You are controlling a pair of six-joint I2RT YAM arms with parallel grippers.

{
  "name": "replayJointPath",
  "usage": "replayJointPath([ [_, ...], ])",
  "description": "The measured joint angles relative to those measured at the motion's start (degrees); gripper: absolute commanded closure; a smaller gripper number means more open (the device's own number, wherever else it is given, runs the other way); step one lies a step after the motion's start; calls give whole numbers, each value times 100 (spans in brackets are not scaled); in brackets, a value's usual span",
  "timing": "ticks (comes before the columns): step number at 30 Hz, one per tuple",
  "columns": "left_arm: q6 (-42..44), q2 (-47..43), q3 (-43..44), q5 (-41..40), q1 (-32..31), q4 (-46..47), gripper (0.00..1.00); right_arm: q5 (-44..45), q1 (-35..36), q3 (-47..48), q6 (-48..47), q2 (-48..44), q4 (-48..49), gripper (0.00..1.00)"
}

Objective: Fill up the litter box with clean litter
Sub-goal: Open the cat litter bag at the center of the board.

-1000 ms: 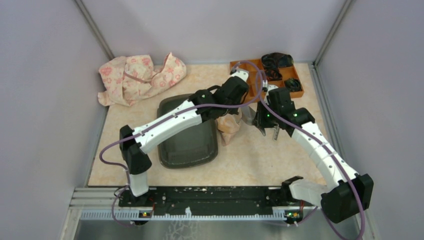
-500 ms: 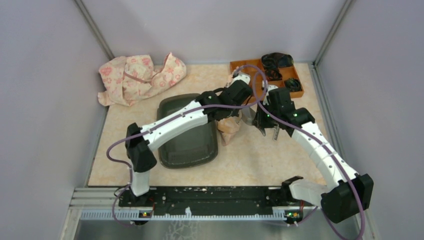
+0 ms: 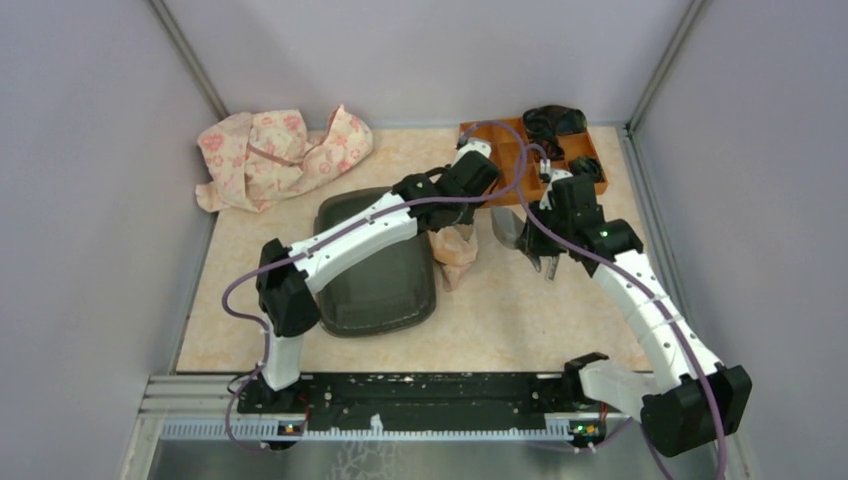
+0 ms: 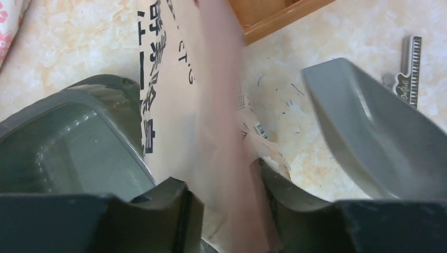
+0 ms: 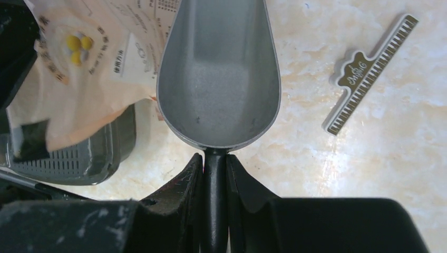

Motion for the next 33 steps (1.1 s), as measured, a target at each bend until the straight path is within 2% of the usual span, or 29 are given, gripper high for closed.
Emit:
replayJointPath([
  [3, -35, 0, -76, 55, 140, 101, 45, 2, -184, 26, -4, -105, -120, 100],
  [7, -85, 0, -225, 125, 291, 216, 47, 4, -321, 94, -9, -186, -247, 100],
  [8, -92, 0, -247, 149, 321, 227, 51, 4, -345, 136, -9, -199, -269, 100],
  [9, -96, 0, -254, 168, 348, 234, 59, 2, -348, 186, -11, -208, -293, 100],
  [12, -116, 13, -256, 219, 420, 256, 94, 0, -350, 361, -17, -219, -372, 100],
  [13, -116, 22, -256, 238, 444, 264, 100, 0, -352, 428, -26, -221, -385, 100],
  [16, -105, 90, -256, 267, 483, 264, 100, -4, -354, 562, -57, -238, -413, 100],
  [22, 33, 190, -321, 282, 496, 481, 71, -13, -354, 627, -107, -254, -474, 100],
  [30, 378, 92, -1069, 310, 501, 1364, 30, -15, -354, 627, -153, -254, -501, 100],
  [33, 492, -81, -1425, 372, 501, 1707, 21, -17, -354, 627, -160, -254, -501, 100],
])
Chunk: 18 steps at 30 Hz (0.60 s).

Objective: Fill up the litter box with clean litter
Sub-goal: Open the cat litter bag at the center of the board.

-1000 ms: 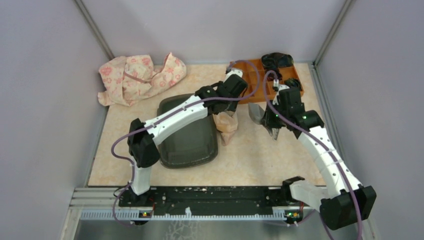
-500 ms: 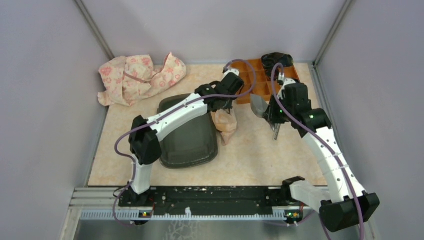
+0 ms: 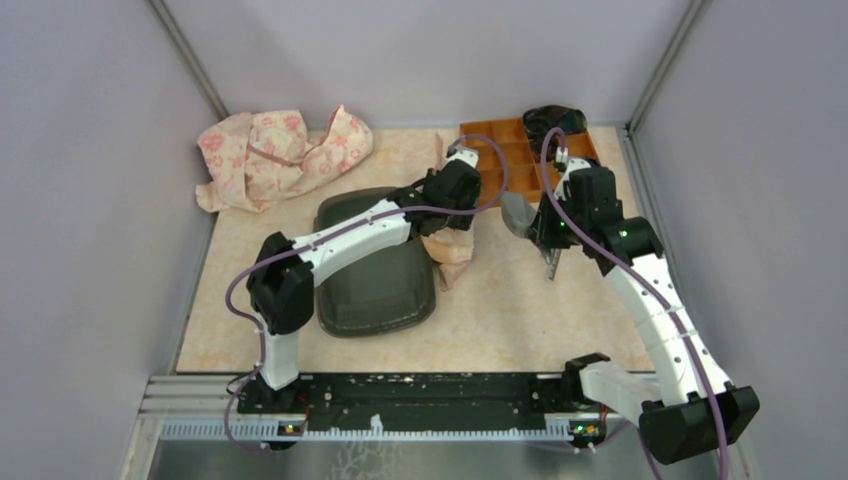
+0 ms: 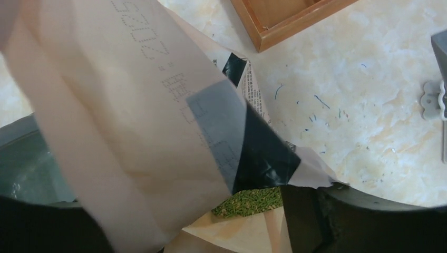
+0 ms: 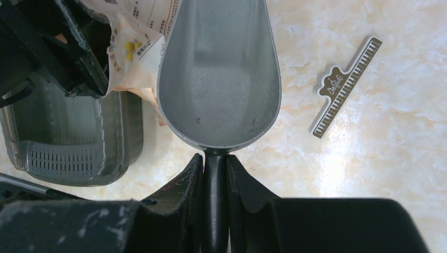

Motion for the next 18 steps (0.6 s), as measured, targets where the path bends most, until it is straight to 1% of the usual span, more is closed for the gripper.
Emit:
replayJointPath([
  [3, 79, -280, -382, 76, 4, 271, 16, 0, 0, 0, 0, 0, 0, 100],
  [6, 151, -490, -520, 203, -2, 389, 17, -2, 0, 0, 0, -2, 0, 100],
  [11, 251, -647, -505, 417, -59, 431, 23, -33, 0, 11, 0, -2, -17, 100],
  [15, 306, -654, -74, 669, -72, 142, 26, -157, 0, 348, -55, 24, -271, 100],
  [18, 317, -654, 466, 905, -72, -48, 27, -264, 0, 918, -111, 85, -470, 100],
])
